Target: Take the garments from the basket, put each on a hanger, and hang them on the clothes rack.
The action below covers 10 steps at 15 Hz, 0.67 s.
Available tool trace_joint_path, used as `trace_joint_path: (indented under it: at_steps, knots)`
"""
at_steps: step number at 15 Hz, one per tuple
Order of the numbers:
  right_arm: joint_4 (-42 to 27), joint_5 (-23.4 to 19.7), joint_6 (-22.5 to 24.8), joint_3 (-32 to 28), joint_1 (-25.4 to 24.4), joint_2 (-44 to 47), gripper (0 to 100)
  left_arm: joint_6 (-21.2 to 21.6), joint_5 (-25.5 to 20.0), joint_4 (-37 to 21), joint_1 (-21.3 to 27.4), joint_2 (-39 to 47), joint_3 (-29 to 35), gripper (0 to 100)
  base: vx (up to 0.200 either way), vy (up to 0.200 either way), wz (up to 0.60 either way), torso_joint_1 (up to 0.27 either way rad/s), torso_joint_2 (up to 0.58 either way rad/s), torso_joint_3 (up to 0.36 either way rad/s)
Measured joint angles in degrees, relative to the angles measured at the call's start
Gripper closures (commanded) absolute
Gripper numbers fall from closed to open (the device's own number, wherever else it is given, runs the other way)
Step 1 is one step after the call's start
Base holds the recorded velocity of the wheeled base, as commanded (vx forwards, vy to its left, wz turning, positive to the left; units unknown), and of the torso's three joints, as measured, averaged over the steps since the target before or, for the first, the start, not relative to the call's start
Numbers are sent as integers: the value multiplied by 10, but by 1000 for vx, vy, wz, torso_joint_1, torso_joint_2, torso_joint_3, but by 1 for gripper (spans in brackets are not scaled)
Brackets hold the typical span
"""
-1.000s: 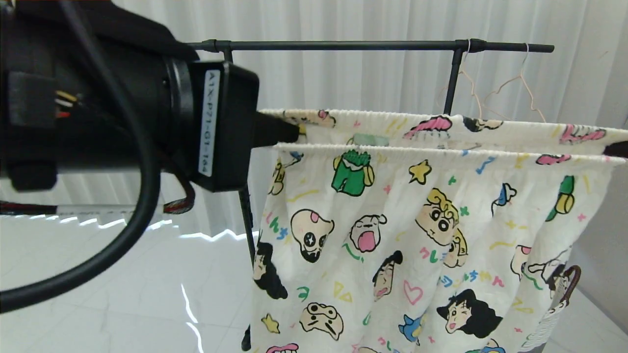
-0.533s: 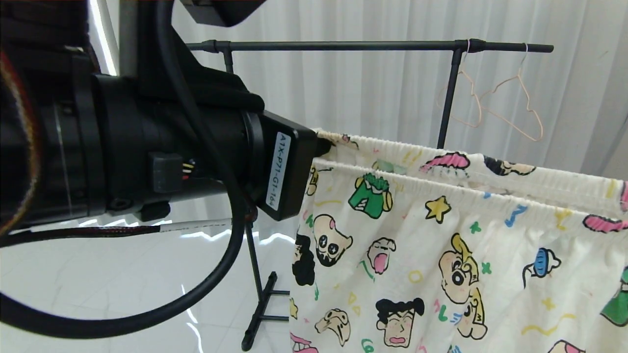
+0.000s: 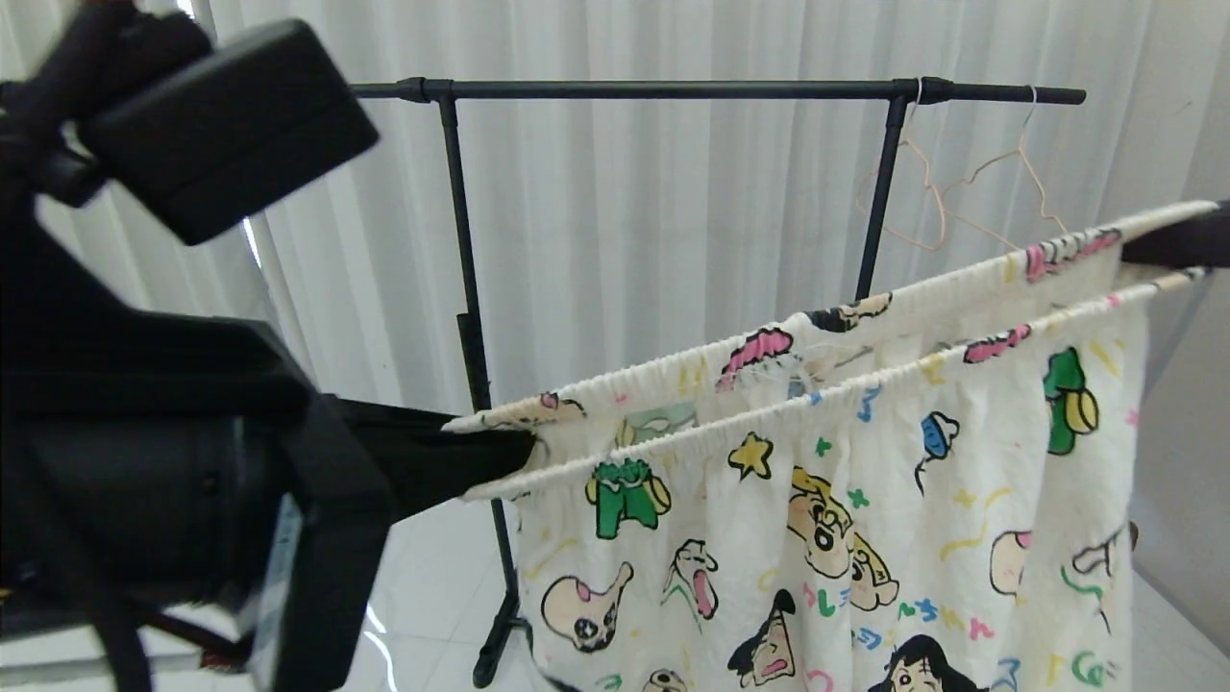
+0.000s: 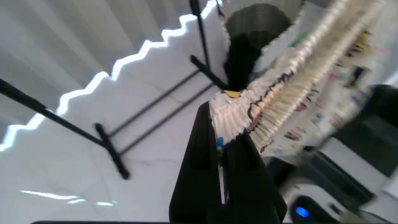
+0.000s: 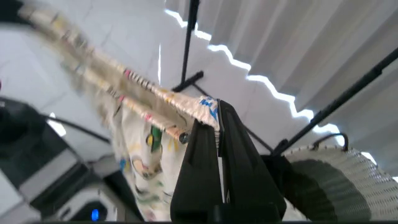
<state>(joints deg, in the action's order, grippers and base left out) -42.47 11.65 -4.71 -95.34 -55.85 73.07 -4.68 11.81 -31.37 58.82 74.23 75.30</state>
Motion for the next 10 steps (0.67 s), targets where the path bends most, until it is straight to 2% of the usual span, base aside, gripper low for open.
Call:
trace_joint_path:
  at_steps: [3,5,7,10]
  knots:
    - [23,-11,0,-78,12,72,100,-111,0,-11,96,-30,0,100,0,0,0,0,0,0]
    - [25,-22,1,-132,14,115,100,-155,0,-13,157,-42,6,100,0,0,0,0,0,0]
    - [24,-24,1,-165,14,149,100,-166,1,-13,191,-49,10,100,0,0,0,0,0,0]
    - [16,-24,1,-173,17,166,100,-166,3,-19,200,-53,10,100,0,0,0,0,0,0]
